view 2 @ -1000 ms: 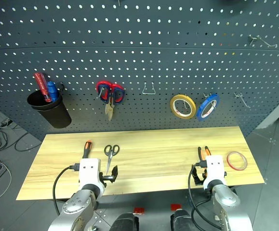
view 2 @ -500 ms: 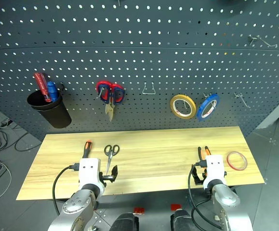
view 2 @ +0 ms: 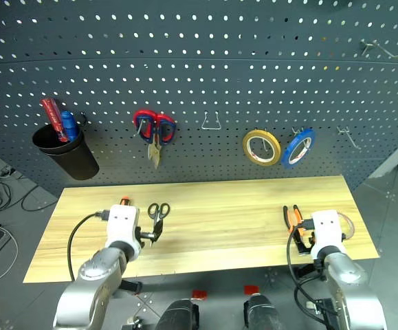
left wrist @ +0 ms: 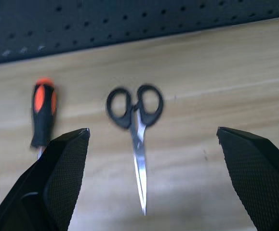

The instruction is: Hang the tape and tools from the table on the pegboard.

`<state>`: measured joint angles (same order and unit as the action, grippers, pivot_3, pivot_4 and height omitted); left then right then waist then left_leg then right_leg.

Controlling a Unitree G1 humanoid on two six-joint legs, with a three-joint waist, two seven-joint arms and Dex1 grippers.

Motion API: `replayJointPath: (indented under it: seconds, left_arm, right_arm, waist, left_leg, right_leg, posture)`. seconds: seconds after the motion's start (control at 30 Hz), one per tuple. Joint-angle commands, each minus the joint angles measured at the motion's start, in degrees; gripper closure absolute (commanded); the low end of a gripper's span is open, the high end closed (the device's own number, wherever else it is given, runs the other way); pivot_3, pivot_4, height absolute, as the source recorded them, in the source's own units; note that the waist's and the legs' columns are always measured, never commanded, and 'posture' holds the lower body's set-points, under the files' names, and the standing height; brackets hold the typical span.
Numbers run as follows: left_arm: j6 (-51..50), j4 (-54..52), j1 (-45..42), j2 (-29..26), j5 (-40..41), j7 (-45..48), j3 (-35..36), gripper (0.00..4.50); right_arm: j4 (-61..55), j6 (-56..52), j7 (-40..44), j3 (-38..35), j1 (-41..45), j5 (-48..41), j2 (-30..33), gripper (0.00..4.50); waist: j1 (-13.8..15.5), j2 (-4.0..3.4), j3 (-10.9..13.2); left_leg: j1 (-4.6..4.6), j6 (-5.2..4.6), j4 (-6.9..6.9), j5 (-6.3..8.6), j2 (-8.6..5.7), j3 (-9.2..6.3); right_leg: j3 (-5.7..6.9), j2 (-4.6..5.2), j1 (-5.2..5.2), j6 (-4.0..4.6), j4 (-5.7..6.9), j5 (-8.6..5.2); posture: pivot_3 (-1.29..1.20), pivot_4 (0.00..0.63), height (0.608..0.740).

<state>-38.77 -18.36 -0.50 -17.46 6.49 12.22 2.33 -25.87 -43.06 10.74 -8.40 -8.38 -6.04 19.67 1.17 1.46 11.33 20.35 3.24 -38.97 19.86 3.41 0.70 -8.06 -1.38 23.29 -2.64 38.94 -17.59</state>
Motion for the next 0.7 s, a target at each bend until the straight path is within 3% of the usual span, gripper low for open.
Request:
replayJointPath:
  seconds: [0.03,0.17,0.37,0.7]
  left_arm:
    - [5.05,3.3,-7.33,-2.27,1.83,12.02,-7.96,0.04]
    - [8.6,7.15,-14.59,-2.32,3.12,21.11,-13.92,0.04]
    - [15.48,20.9,-30.14,4.56,4.66,34.72,-21.79,0.04]
    - [35.97,45.79,-42.31,13.18,-2.39,43.72,-28.04,0.04]
  right_arm:
    - [0.55,-1.1,1.87,-3.23,0.77,-1.58,1.8,0.0]
    - [1.33,-2.23,2.91,-4.84,2.28,-2.48,3.6,0.0]
    - [9.64,-0.05,6.79,-6.25,9.2,-2.97,8.91,0.0]
    - [21.65,4.42,10.43,-6.26,18.04,-2.99,12.5,0.0]
  waist:
    - [-0.03,-0.06,0.85]
    - [-0.67,-0.22,2.24]
    - [-2.58,-0.28,5.3]
    - [-4.34,-0.24,8.68]
  left_leg:
    - [0.01,0.05,0.01,-0.03,0.01,0.0]
    - [0.34,0.38,-0.06,-0.23,-0.16,-0.05]
    - [0.5,0.31,-0.17,-0.3,-0.29,-0.12]
    - [0.75,0.12,-0.14,-0.44,-0.65,-0.33]
  right_leg:
    - [0.0,0.0,0.01,0.0,-0.02,0.0]
    - [0.16,0.2,0.17,-0.05,-0.01,0.03]
    - [0.31,0.3,0.21,-0.13,0.05,0.08]
    - [0.61,0.67,0.21,-0.18,0.03,0.08]
  posture:
    - [0.02,0.277,0.74]
    - [-0.01,0.314,0.74]
    - [-0.05,0.365,0.74]
    - [-0.09,0.431,0.74]
